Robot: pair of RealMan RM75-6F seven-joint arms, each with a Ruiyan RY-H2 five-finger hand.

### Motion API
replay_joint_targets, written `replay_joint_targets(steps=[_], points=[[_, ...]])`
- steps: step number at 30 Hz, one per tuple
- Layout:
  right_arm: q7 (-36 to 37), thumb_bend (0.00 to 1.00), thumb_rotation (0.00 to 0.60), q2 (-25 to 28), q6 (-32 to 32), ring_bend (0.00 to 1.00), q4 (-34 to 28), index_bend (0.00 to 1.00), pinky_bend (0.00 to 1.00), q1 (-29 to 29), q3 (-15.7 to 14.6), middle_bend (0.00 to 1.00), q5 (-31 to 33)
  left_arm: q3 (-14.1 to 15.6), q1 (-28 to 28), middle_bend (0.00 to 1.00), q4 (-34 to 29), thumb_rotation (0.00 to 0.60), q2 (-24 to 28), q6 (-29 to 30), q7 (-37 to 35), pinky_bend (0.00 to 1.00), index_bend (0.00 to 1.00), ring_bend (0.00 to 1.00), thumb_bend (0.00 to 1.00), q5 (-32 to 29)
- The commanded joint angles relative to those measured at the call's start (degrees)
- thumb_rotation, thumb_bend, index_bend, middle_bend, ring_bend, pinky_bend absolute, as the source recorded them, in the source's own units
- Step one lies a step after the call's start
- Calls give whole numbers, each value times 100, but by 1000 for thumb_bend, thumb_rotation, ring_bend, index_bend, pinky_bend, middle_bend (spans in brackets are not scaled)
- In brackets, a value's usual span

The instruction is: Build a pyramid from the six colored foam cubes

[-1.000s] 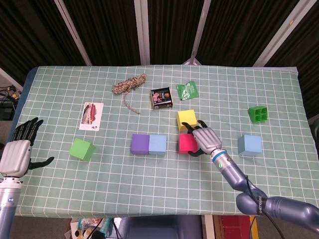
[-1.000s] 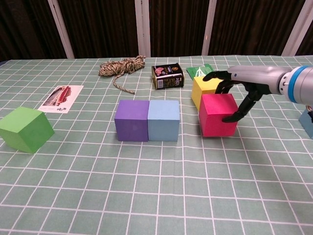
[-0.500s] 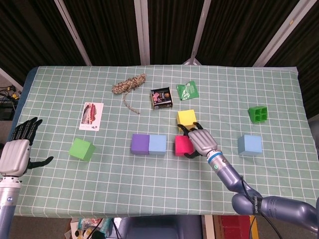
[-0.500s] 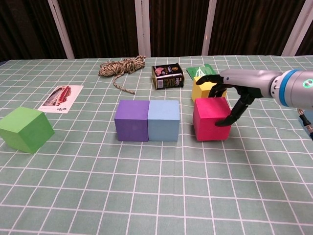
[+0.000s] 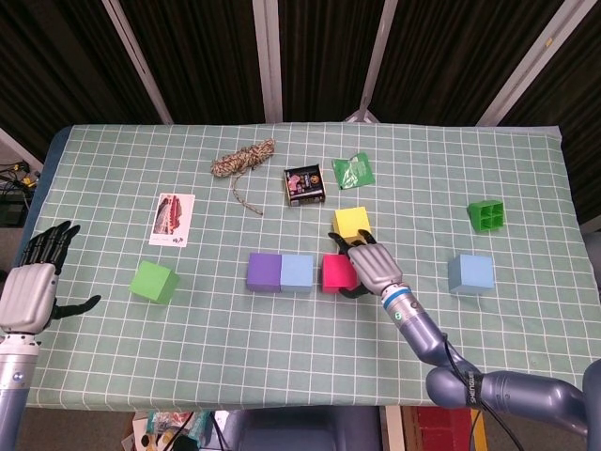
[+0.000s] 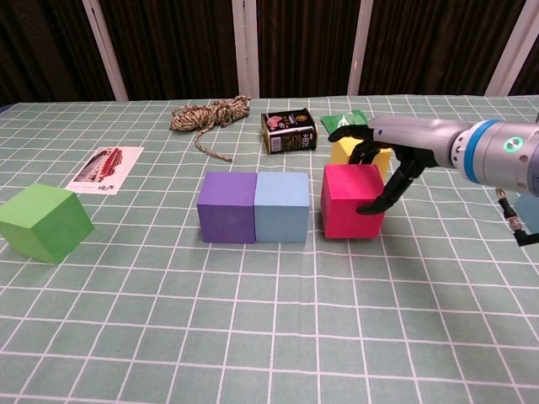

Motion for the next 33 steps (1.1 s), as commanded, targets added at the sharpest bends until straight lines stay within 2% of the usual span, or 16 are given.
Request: replay_joint_targets(steps=[1,33], points=[[-45,271,600,-39,23,273,18,0,0,29,-7,385,53,-2,0,18,5,600,1,-9,-3,0,0,0,105,-4],[-432,272,600,-439,239,273,163,0,0,271,-6,385,526,-44,3,18,86,600,31,-118,-146,0,0,0,104,-84]])
